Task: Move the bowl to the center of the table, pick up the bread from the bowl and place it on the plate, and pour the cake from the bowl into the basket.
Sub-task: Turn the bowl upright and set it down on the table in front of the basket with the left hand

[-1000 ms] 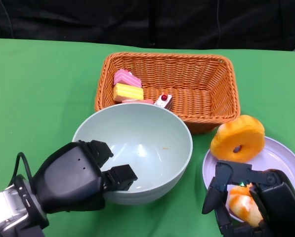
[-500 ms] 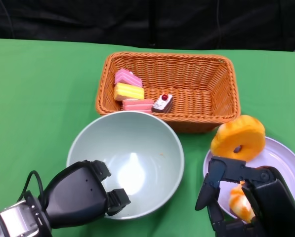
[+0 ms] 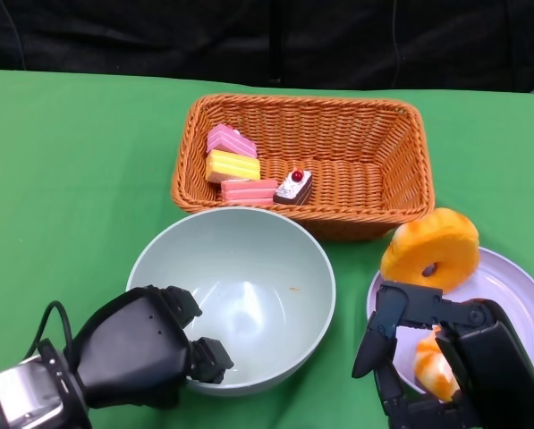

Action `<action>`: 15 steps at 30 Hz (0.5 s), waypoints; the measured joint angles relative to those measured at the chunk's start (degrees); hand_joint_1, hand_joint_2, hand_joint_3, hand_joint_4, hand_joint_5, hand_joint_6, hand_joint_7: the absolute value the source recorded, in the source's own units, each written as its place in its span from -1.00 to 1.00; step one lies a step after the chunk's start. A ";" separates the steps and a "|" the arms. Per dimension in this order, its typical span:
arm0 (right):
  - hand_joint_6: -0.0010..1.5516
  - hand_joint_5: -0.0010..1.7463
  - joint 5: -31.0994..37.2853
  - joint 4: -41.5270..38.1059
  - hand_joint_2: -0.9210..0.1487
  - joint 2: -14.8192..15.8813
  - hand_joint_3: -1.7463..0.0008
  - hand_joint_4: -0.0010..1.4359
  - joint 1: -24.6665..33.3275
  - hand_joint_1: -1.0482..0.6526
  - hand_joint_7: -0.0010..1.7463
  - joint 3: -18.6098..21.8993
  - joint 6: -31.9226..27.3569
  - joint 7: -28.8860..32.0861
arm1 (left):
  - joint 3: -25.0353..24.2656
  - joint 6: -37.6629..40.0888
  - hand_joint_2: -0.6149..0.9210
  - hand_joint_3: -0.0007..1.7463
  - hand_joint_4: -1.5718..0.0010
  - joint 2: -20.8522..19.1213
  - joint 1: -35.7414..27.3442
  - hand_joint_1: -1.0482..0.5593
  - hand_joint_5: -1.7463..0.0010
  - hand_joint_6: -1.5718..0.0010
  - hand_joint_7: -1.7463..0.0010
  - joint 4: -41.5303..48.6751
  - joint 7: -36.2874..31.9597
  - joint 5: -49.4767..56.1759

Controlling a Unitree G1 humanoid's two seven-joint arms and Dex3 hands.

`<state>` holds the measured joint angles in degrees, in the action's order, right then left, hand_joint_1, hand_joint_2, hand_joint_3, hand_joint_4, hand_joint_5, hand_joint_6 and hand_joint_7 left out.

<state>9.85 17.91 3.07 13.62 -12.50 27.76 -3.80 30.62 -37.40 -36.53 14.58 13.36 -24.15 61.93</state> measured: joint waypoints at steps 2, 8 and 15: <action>0.15 0.97 -0.08 0.00 0.37 -0.03 -1.00 0.34 -0.08 0.20 0.67 -0.02 -0.03 -0.03 | -0.55 -0.27 0.99 -0.96 0.21 -0.74 -0.85 -0.21 -0.05 0.12 0.68 -1.78 6.19 -5.00; 0.14 0.97 -0.69 0.00 0.36 -0.15 -1.00 0.34 -0.23 0.19 0.68 -0.05 -0.14 -0.08 | -4.01 1.93 1.00 -0.78 0.56 -3.64 -4.77 -0.58 0.40 0.45 0.99 -10.03 25.19 -18.76; 0.14 0.98 -0.66 -0.13 0.34 -0.47 -1.00 0.36 -0.45 0.16 0.70 0.06 -0.06 0.15 | -7.40 8.00 1.00 -0.67 0.76 -5.38 -8.53 -0.80 0.48 0.61 1.00 -19.71 41.74 -30.62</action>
<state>9.18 17.79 2.61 13.17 -12.44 27.70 -3.65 23.22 -29.40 -41.91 6.05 -6.35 17.59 31.31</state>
